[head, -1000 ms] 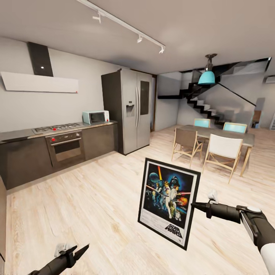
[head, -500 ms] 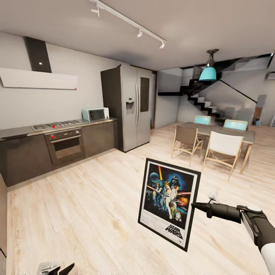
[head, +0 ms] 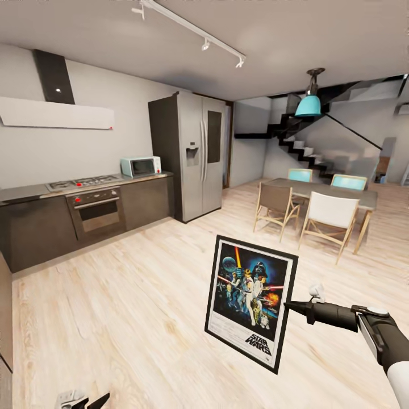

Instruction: Pick up the poster from the kitchen countertop and hang it on one of the wall nails in the kitchen.

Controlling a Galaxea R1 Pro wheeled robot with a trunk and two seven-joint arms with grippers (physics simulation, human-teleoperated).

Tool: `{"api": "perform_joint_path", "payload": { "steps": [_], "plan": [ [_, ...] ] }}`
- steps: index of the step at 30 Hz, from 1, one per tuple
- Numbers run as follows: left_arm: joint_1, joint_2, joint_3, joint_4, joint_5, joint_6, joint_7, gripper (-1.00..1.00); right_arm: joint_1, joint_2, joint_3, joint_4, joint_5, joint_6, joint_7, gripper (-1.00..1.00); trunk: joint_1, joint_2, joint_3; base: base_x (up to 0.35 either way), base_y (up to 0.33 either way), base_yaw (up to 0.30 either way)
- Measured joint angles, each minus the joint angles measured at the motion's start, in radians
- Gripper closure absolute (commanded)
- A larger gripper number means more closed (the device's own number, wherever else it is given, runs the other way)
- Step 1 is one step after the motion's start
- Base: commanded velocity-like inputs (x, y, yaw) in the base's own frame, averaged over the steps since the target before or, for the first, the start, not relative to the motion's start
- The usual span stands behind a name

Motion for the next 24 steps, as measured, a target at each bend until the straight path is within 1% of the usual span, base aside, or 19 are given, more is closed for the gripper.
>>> {"api": "perform_joint_path", "payload": {
  "steps": [3, 4, 9, 10, 12, 13, 14, 15, 18, 21, 24],
  "plan": [
    [0.0, -0.003, 0.0, 0.021, 0.0, -0.006, 0.008, -1.0, 0.0, 0.0, 0.0, 0.0, 0.0, -0.001, 0.0, 1.0, 0.0, 0.0, -0.001, -0.203, -0.168, 0.093],
    [0.0, -0.011, 0.0, 0.031, 0.001, -0.023, 0.04, -1.0, 0.0, 0.0, 0.0, 0.0, 0.0, -0.002, -0.001, 1.0, 0.0, 0.0, -0.001, -0.11, -0.097, 0.196],
    [0.001, -0.037, 0.001, 0.039, 0.002, -0.048, 0.129, -1.0, 0.0, 0.0, 0.0, 0.0, 0.001, -0.003, -0.002, 1.0, 0.0, 0.0, -0.001, -0.058, -0.051, 0.239],
    [0.001, -0.047, 0.001, 0.04, 0.003, -0.053, 0.159, -1.0, 0.0, 0.0, 0.0, 0.0, 0.001, -0.003, -0.003, 1.0, 0.0, 0.0, -0.001, -0.023, -0.02, 0.27],
    [0.001, -0.056, 0.002, 0.041, 0.011, -0.056, 0.179, -1.0, 0.0, 0.0, 0.0, 0.0, 0.001, -0.003, -0.006, 1.0, 0.0, 0.0, -0.001, -0.02, -0.017, 0.277],
    [0.002, -0.062, 0.002, 0.041, 0.03, -0.058, 0.192, -1.0, 0.0, 0.0, -0.001, 0.0, 0.001, -0.002, -0.014, 1.0, 0.0, 0.0, -0.001, -0.103, -0.095, 0.285],
    [0.006, -0.067, 0.005, 0.042, 0.071, -0.06, 0.203, -1.0, 0.0, 0.0, -0.001, 0.0, 0.002, -0.002, -0.033, 1.0, 0.0, 0.0, -0.001, -0.186, -0.184, 0.289],
    [0.015, -0.07, 0.01, 0.042, 0.126, -0.062, 0.211, -1.0, 0.0, 0.002, 0.0, 0.0, 0.002, -0.001, -0.058, 1.0, 0.0, 0.0, -0.001, -0.194, -0.193, 0.289],
    [0.018, -0.072, 0.011, 0.042, 0.146, -0.062, 0.213, -1.0, 0.0, 0.003, 0.001, 0.0, 0.002, 0.0, -0.067, 1.0, 0.0, 0.0, -0.001, -0.207, -0.211, 0.252],
    [0.019, -0.073, 0.012, 0.042, 0.152, -0.063, 0.215, -1.0, 0.0, 0.003, 0.002, -0.003, 0.002, 0.0, -0.07, 1.0, 0.0, 0.0, -0.001, -0.163, -0.17, 0.184],
    [0.02, -0.076, 0.012, 0.042, 0.157, -0.062, 0.216, -1.0, -0.001, 0.004, 0.005, -0.011, 0.002, 0.001, -0.079, 1.0, 0.0, 0.0, -0.001, -0.053, -0.058, 0.252]
  ]
}}
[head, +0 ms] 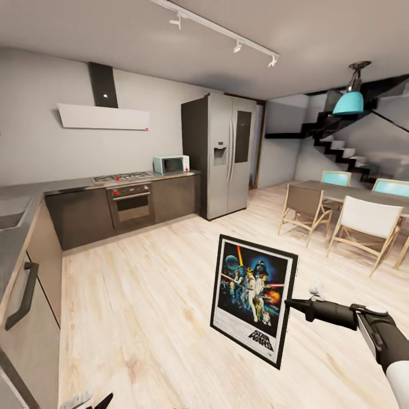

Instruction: Pick up the poster from the kitchen countertop and hang it on one of the wall nails in the kitchen.

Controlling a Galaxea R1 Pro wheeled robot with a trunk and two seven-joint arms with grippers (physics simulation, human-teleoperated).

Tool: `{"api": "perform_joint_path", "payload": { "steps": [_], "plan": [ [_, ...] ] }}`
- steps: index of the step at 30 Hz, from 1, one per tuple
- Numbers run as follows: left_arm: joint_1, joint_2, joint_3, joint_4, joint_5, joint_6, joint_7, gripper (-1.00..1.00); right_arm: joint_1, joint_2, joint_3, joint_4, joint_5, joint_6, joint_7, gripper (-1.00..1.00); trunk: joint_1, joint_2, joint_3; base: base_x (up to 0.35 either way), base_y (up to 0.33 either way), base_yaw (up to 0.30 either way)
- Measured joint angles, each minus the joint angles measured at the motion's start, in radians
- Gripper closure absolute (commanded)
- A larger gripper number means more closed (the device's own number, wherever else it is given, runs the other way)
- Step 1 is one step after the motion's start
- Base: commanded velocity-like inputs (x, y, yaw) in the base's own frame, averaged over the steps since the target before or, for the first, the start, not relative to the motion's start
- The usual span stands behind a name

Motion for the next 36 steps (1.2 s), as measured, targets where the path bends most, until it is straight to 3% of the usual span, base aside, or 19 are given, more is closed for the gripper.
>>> {"api": "perform_joint_path", "payload": {
  "steps": [9, 15, 36],
  "plan": [
    [0.0, -0.005, 0.0, 0.0, 0.002, -0.001, 0.014, -1.0, 0.0, 0.004, 0.003, -0.015, 0.003, 0.004, -0.049, 1.0, 0.0, 0.0, 0.0, -0.091, -0.202, 0.195],
    [0.0, -0.017, -0.001, 0.0, 0.002, -0.002, 0.059, -1.0, 0.001, 0.004, 0.003, -0.015, 0.003, 0.005, -0.053, 1.0, 0.0, 0.0, -0.002, -0.107, -0.197, 0.018],
    [0.0, -0.019, 0.0, 0.0, 0.002, 0.0, 0.067, -1.0, 0.0, 0.004, 0.0, -0.015, 0.002, 0.003, -0.051, 1.0, 0.0, 0.0, -0.028, -0.013, -0.063, 0.003]
  ]
}}
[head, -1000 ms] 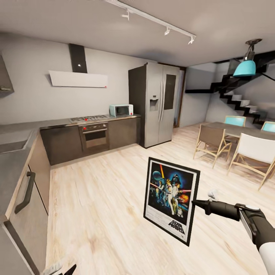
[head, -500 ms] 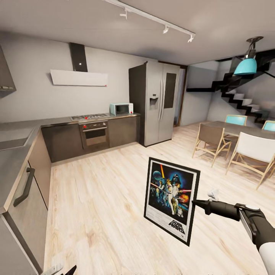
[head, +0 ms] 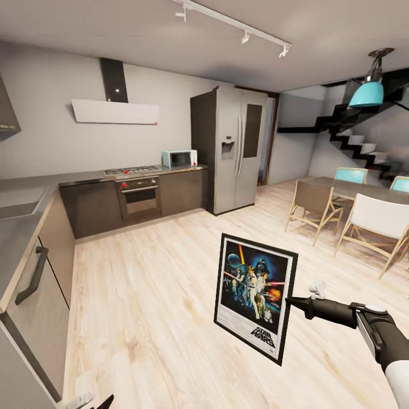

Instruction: Pick up the poster from the kitchen countertop and hang it on one of the wall nails in the kitchen.

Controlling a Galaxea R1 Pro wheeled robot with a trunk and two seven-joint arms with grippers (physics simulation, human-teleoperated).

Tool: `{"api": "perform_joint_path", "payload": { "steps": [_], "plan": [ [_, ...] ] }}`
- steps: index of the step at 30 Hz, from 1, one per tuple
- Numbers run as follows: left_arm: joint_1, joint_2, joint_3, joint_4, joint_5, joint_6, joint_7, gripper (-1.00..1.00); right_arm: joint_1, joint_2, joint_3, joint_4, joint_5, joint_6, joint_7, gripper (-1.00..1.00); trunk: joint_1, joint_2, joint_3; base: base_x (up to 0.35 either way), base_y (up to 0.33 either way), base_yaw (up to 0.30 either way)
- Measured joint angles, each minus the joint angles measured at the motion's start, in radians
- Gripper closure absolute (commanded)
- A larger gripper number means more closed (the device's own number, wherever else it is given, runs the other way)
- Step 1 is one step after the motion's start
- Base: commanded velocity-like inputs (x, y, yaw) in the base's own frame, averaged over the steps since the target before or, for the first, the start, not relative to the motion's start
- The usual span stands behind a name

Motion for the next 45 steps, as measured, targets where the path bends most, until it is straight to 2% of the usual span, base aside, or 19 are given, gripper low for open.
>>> {"api": "perform_joint_path", "payload": {
  "steps": [11, 18, 25, 39, 45],
  "plan": [
    [0.001, 0.0, 0.0, 0.0, 0.0, 0.0, 0.0, -1.0, 0.0, 0.001, 0.002, 0.001, 0.001, -0.006, -0.006, 1.0, 0.0, 0.0, -0.001, -0.039, -0.161, 0.217],
    [0.002, 0.0, 0.0, 0.0, 0.001, 0.0, 0.0, -1.0, 0.0, 0.002, 0.002, 0.001, 0.0, -0.004, -0.059, 1.0, 0.0, 0.0, -0.001, -0.002, -0.01, 0.286],
    [0.002, 0.0, 0.0, 0.0, 0.001, 0.0, 0.001, -1.0, 0.001, 0.005, 0.002, 0.001, 0.0, -0.004, -0.069, 1.0, 0.0, 0.0, -0.001, -0.004, -0.002, 0.267],
    [0.003, 0.0, 0.0, 0.0, 0.001, 0.0, 0.002, -1.0, 0.001, 0.02, 0.002, 0.0, 0.002, -0.005, -0.071, 1.0, 0.0, 0.0, -0.001, -0.194, -0.151, 0.043],
    [0.005, 0.0, 0.0, 0.0, 0.001, 0.0, 0.001, -1.0, 0.0, 0.024, 0.004, 0.001, 0.001, -0.005, -0.087, 1.0, 0.0, 0.0, -0.001, -0.185, -0.158, 0.178]
  ]
}}
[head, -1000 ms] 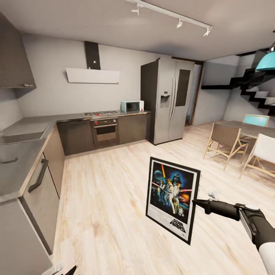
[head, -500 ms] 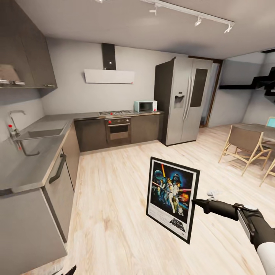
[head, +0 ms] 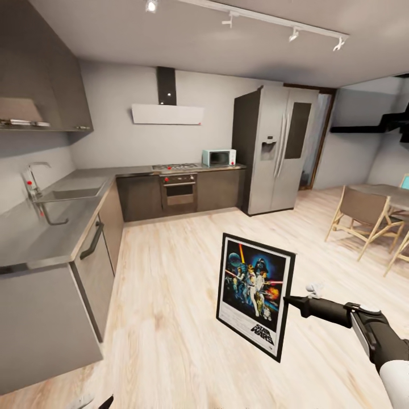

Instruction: Pick up the poster from the kitchen countertop and hang it on one of the wall nails in the kitchen.

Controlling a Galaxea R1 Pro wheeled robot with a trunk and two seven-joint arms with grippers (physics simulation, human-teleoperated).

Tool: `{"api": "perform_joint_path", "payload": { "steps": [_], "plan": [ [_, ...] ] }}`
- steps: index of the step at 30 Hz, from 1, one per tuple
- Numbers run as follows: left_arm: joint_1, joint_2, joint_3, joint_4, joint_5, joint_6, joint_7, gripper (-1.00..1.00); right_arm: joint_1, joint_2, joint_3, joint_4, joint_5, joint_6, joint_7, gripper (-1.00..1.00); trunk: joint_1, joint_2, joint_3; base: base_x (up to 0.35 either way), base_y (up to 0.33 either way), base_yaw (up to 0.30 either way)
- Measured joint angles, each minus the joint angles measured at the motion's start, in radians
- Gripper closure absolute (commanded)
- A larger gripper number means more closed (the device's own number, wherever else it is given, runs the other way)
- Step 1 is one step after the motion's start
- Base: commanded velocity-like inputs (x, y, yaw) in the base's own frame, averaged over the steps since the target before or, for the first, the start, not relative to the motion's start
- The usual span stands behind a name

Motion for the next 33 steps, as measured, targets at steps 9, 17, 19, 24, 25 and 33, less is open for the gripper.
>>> {"api": "perform_joint_path", "payload": {
  "steps": [9, 17, 19, 24, 25, 33],
  "plan": [
    [0.001, 0.001, 0.0, 0.0, 0.0, 0.001, 0.0, -1.0, 0.0, 0.006, 0.002, 0.0, 0.002, 0.001, -0.015, 1.0, 0.0, 0.0, 0.0, -0.026, -0.022, 0.276],
    [0.001, 0.002, 0.0, 0.0, 0.0, 0.001, 0.0, -1.0, 0.0, 0.007, 0.003, -0.001, 0.002, 0.0, -0.015, 1.0, 0.0, 0.0, 0.0, -0.001, -0.174, 0.171],
    [0.001, 0.002, 0.0, 0.0, 0.0, 0.001, 0.0, -1.0, 0.0, 0.007, 0.003, -0.001, 0.002, 0.0, -0.015, 1.0, 0.0, 0.0, 0.0, 0.0, -0.264, 0.146],
    [0.002, 0.002, 0.0, 0.0, 0.0, 0.001, 0.0, -1.0, 0.0, 0.013, 0.003, 0.0, 0.002, 0.0, -0.018, 1.0, 0.0, 0.0, 0.0, 0.0, -0.1, 0.247],
    [0.001, 0.002, 0.0, 0.0, 0.0, 0.001, 0.0, -1.0, 0.0, 0.014, 0.004, 0.0, 0.002, 0.0, -0.021, 1.0, 0.0, 0.0, 0.0, 0.0, -0.032, 0.276],
    [0.002, 0.002, 0.0, 0.0, 0.0, 0.001, 0.016, -1.0, 0.0, 0.022, 0.004, 0.0, 0.004, 0.0, -0.051, 1.0, 0.0, 0.0, 0.0, 0.0, -0.007, 0.287]
  ]
}}
